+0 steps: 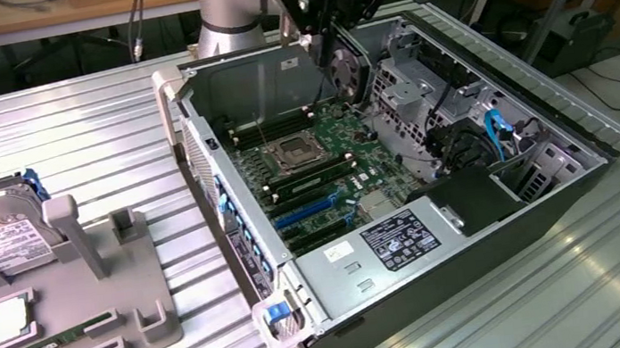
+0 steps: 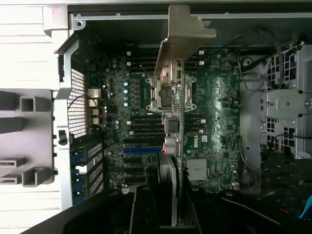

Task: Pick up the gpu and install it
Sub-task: 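Pick up the gpu and move the gpu toward the slot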

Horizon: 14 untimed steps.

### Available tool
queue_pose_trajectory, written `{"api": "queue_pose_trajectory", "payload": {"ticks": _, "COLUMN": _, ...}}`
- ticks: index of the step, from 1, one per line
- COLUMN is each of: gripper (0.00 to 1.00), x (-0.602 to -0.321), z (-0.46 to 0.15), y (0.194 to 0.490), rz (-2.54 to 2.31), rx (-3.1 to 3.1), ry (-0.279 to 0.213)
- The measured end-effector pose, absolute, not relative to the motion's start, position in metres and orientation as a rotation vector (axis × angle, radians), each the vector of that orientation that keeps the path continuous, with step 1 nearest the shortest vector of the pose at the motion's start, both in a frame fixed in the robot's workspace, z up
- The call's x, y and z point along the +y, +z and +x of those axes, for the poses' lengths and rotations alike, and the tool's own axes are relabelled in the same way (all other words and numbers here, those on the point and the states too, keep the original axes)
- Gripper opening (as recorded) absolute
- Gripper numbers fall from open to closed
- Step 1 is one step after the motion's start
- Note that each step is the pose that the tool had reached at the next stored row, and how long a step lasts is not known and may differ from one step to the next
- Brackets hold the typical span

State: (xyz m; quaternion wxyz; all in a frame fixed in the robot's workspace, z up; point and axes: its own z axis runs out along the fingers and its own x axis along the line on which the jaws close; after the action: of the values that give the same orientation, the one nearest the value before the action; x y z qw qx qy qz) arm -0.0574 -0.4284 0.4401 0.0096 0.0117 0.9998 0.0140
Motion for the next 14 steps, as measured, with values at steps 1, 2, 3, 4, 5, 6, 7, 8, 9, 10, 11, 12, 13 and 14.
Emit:
{"api": "queue_pose_trajectory", "payload": {"ticks": 1, "gripper": 0.27, "x": -0.428, "z": -0.055, "y": 0.440, "rz": 0.035, "rx": 3.122, "ry": 0.044}}
{"api": "queue_pose_trajectory", "payload": {"ticks": 2, "gripper": 0.27, "x": -0.428, "z": -0.049, "y": 0.440, "rz": 0.030, "rx": 3.122, "ry": 0.044}}
{"api": "queue_pose_trajectory", "payload": {"ticks": 3, "gripper": 0.27, "x": -0.428, "z": -0.047, "y": 0.440, "rz": 0.026, "rx": 3.122, "ry": 0.044}}
{"api": "queue_pose_trajectory", "payload": {"ticks": 4, "gripper": 0.27, "x": -0.428, "z": -0.045, "y": 0.440, "rz": 0.019, "rx": 3.122, "ry": 0.044}}
{"api": "queue_pose_trajectory", "payload": {"ticks": 5, "gripper": 0.27, "x": -0.429, "z": -0.044, "y": 0.440, "rz": 0.008, "rx": 3.122, "ry": 0.044}}
{"api": "queue_pose_trajectory", "payload": {"ticks": 6, "gripper": 0.27, "x": -0.429, "z": -0.044, "y": 0.440, "rz": 0.001, "rx": 3.122, "ry": 0.044}}
{"api": "queue_pose_trajectory", "payload": {"ticks": 7, "gripper": 0.27, "x": -0.428, "z": -0.044, "y": 0.440, "rz": -0.002, "rx": 3.123, "ry": 0.044}}
{"api": "queue_pose_trajectory", "payload": {"ticks": 8, "gripper": 0.27, "x": -0.428, "z": -0.044, "y": 0.440, "rz": -0.002, "rx": 3.122, "ry": 0.044}}
{"api": "queue_pose_trajectory", "payload": {"ticks": 9, "gripper": 0.27, "x": -0.428, "z": -0.044, "y": 0.440, "rz": -0.002, "rx": 3.122, "ry": 0.044}}
{"api": "queue_pose_trajectory", "payload": {"ticks": 10, "gripper": 0.27, "x": -0.428, "z": -0.044, "y": 0.440, "rz": -0.002, "rx": 3.122, "ry": 0.044}}
{"api": "queue_pose_trajectory", "payload": {"ticks": 11, "gripper": 0.27, "x": -0.428, "z": -0.044, "y": 0.440, "rz": -0.002, "rx": 3.123, "ry": 0.044}}
{"api": "queue_pose_trajectory", "payload": {"ticks": 12, "gripper": 0.27, "x": -0.428, "z": -0.044, "y": 0.440, "rz": -0.002, "rx": 3.123, "ry": 0.044}}
{"api": "queue_pose_trajectory", "payload": {"ticks": 13, "gripper": 0.27, "x": -0.428, "z": -0.044, "y": 0.440, "rz": -0.002, "rx": 3.123, "ry": 0.044}}
{"api": "queue_pose_trajectory", "payload": {"ticks": 14, "gripper": 0.27, "x": -0.428, "z": -0.044, "y": 0.440, "rz": -0.002, "rx": 3.122, "ry": 0.044}}
